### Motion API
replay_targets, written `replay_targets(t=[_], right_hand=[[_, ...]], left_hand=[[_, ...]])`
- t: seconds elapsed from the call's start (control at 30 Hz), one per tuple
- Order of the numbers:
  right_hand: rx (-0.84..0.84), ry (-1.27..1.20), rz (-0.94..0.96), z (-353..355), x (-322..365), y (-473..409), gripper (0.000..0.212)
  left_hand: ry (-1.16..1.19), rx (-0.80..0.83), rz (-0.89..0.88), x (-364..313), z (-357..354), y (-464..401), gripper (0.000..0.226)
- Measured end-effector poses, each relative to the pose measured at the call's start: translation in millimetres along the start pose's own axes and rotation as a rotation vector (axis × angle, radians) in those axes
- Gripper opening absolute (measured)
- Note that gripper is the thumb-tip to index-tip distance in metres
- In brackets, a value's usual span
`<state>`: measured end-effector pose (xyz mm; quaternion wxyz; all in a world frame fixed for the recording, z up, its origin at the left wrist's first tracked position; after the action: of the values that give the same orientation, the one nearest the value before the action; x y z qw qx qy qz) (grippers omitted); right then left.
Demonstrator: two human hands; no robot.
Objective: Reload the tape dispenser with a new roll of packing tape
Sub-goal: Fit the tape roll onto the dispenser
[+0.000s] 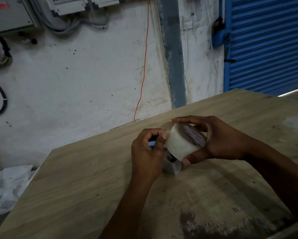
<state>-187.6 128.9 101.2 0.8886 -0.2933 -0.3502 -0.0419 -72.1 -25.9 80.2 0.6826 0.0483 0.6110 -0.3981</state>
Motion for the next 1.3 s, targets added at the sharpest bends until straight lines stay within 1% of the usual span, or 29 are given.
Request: replay_targets(t=[0.07,0.17,0.2,0.27,0.3,0.47,0.53,0.63,0.7,0.73,0.77,0.83,0.9,0.93,1.03,1.07,1.1,1.17,1.27,1.3], right_hand=[[-0.012,-0.008,0.001,0.0,0.4,0.7,0.104],[-0.026,-0.016,0.009,4.5,1.2,0.0,0.104],[-0.038,-0.026,0.013,6.3,1.6,-0.4,0.104],[-0.062,-0.038,0.029,7.6,2.4,-1.0,0.104],[-0.069,-0.036,0.041,6.7,3.2,-1.5,0.104],[-0.085,-0.015,0.077,3.2,6.5,-0.8,0.105],[-0.083,0.005,0.081,3.9,6.7,-1.3,0.105],[-0.065,0.030,0.081,-0.4,7.1,-1.1,0.105],[-0.072,0.015,0.076,-2.9,6.6,-1.0,0.105],[-0.075,-0.005,0.068,-2.9,6.5,-0.7,0.105],[-0.072,-0.029,0.056,-2.3,6.3,-0.3,0.104],[-0.039,-0.083,0.006,1.0,4.5,1.4,0.104],[0.037,-0.203,-0.049,2.9,2.5,2.3,0.103],[0.081,-0.298,-0.082,3.7,1.2,2.4,0.099],[0.225,-0.570,-0.151,5.5,-3.7,4.2,0.079],[0.282,-0.649,-0.165,4.7,-2.6,5.7,0.074],[0.323,-0.737,-0.176,4.0,-1.4,7.1,0.070],[0.301,-0.929,-0.208,3.0,-4.4,10.0,0.065],[0.163,-1.170,-0.215,-4.4,-12.5,9.9,0.058],[0.144,-1.237,-0.200,-8.2,-11.0,7.9,0.054]], left_hand=[[0.029,0.018,0.051,0.4,-0.7,-0.3,0.008],[0.270,0.063,0.158,0.5,3.0,-2.9,0.013],[0.302,0.070,0.157,0.5,3.9,-3.2,0.018],[0.287,0.088,0.121,-1.7,2.4,-1.3,0.033],[0.278,0.087,0.108,-3.0,1.2,0.2,0.036],[0.289,0.033,0.085,-3.4,0.9,3.6,0.030],[0.266,-0.018,0.053,-5.5,3.5,2.6,0.022],[0.148,-0.081,-0.039,-8.0,5.1,2.9,0.004],[0.027,-0.099,-0.132,-14.1,3.5,5.6,0.005],[0.000,-0.098,-0.146,-15.3,2.0,6.5,0.007],[0.011,-0.090,-0.119,-14.6,1.3,6.1,0.009],[0.107,-0.054,-0.004,-9.4,3.8,2.2,0.010],[0.197,0.013,0.037,-7.4,10.8,-4.2,0.008],[0.227,0.094,0.035,-10.3,12.1,-5.8,0.012],[0.256,0.422,0.056,-19.9,4.6,-2.6,0.037],[0.246,0.489,0.055,-22.1,2.8,0.0,0.042],[0.224,0.517,0.030,-24.0,2.2,1.0,0.044],[0.202,0.482,-0.053,-27.9,2.3,0.8,0.040],[0.240,0.338,-0.152,-31.1,1.8,4.5,0.034],[0.260,0.301,-0.169,-31.8,0.8,6.3,0.032]])
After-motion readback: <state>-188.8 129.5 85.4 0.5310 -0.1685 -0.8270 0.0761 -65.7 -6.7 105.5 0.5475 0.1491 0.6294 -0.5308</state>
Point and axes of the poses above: each hand's wrist, its own y-axis away from the middle knuckle, its own z-axis out of the back of the hand, x = y × z, the point moved 6 cm from there along -y, towards the middle knuckle, and after that the axes turned 10 degrees about z, right-handed, at the moved point
